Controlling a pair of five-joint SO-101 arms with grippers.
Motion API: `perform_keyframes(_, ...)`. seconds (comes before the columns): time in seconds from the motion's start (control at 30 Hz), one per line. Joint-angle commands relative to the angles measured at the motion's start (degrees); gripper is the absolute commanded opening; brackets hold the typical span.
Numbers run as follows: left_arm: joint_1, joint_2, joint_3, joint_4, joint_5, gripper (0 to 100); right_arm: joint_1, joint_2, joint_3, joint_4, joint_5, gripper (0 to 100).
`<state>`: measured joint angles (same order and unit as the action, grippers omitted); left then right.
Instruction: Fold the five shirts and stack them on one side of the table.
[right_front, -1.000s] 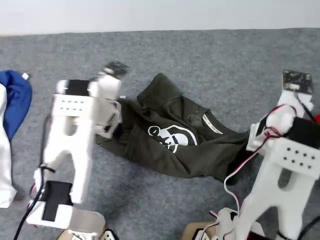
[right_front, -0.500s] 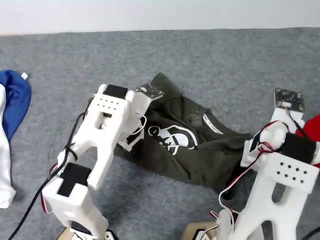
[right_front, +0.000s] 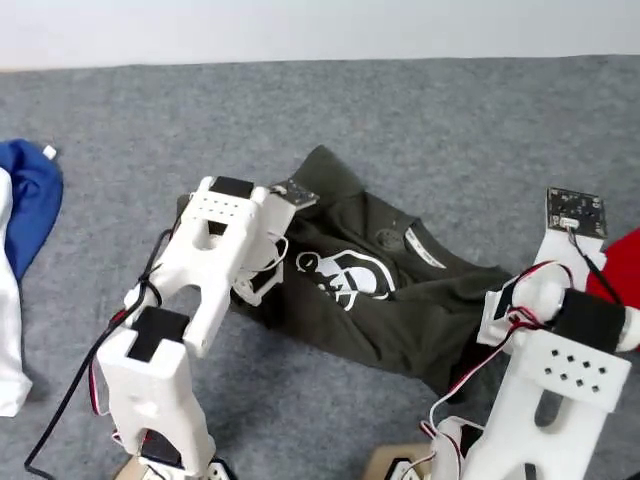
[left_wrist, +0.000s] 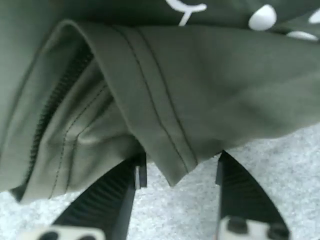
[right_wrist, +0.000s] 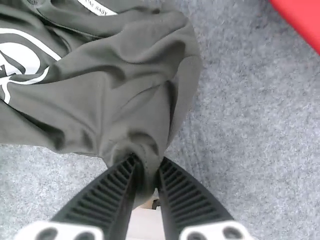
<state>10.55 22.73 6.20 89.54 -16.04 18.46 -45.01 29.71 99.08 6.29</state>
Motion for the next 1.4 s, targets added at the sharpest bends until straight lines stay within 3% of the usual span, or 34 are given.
perform_keyframes(0.0, 0.7, 0.8, -0.7, -0.5, -0.2, 22, 0.6, -1.1, -0.3, -0.8, 0.2, 0.9)
perform_keyframes(0.43, 5.8, 1.5, -0.7, -0.4, -0.3, 0, 0.5, -1.1, -0.2, -0.8, 0.1, 0.9)
perform_keyframes(0.63, 6.4, -2.0, -4.6, 5.8, -0.3, 0, 0.7, -1.5, -0.2, -0.8, 0.1, 0.9)
perform_keyframes(0.77, 6.3, -9.1, -10.2, 10.7, -0.3, 0, 0.8, -1.5, -0.2, -0.8, 0.1, 0.9)
perform_keyframes(1.0, 3.1, -29.3, -16.1, 10.8, -0.2, 0, 4.0, -2.5, -2.2, -1.3, -0.2, 0.9)
perform_keyframes(1.17, -3.7, -42.2, -16.1, 10.8, -0.2, 0, 10.9, -7.0, -3.8, -6.1, -4.0, 0.9)
perform_keyframes(1.37, -7.2, -55.1, -16.3, 10.1, -0.7, 0, 10.0, -16.4, -3.8, -9.1, -13.3, 0.9)
